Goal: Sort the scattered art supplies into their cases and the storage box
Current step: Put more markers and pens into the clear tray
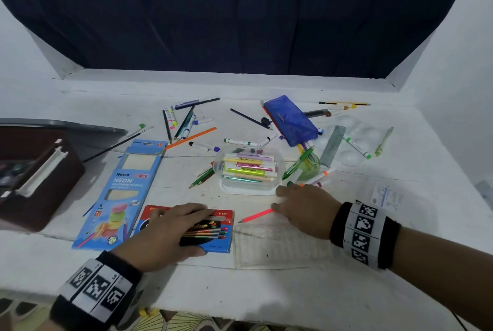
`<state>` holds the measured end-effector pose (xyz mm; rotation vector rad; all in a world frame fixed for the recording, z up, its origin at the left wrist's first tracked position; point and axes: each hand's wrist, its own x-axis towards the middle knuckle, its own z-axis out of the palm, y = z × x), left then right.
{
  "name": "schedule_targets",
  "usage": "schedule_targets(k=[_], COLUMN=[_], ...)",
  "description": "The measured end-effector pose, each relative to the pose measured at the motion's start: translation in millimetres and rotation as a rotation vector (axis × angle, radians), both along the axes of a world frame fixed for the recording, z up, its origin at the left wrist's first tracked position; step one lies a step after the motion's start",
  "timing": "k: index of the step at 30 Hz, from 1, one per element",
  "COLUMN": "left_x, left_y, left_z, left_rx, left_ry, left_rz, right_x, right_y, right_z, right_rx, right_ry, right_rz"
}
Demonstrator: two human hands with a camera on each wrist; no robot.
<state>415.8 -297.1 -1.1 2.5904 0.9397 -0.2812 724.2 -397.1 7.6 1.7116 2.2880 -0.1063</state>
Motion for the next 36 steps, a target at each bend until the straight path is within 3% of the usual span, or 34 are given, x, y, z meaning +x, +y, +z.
schedule_targets(k=[11,15,18,22,36], left_x=[-5,-5,-4,-3,-3], left_y=[-6,-10,-15,-17,-13], left_z=[1,0,0,-1,-9], left_rx=[0.012,0.021,0.032,0.033,0.012], left_ry=[-0.015,-0.023,-0.004,-0.010,-0.042], left_rz=[0.005,0.009,0.010,0.017,0.030], right_x=[-7,-15,-18,-27,-39], right_y=[21,13,-6,-29,-11], right_z=[2,11,21,17,6], right_rx=[0.061,0.177,-0.029,-0.219,-0.114], right_ry=[-0.040,0.077,0.233,0.174,0.256], right_rz=[-0.096,-0.108,-0.063,0.027,-0.047])
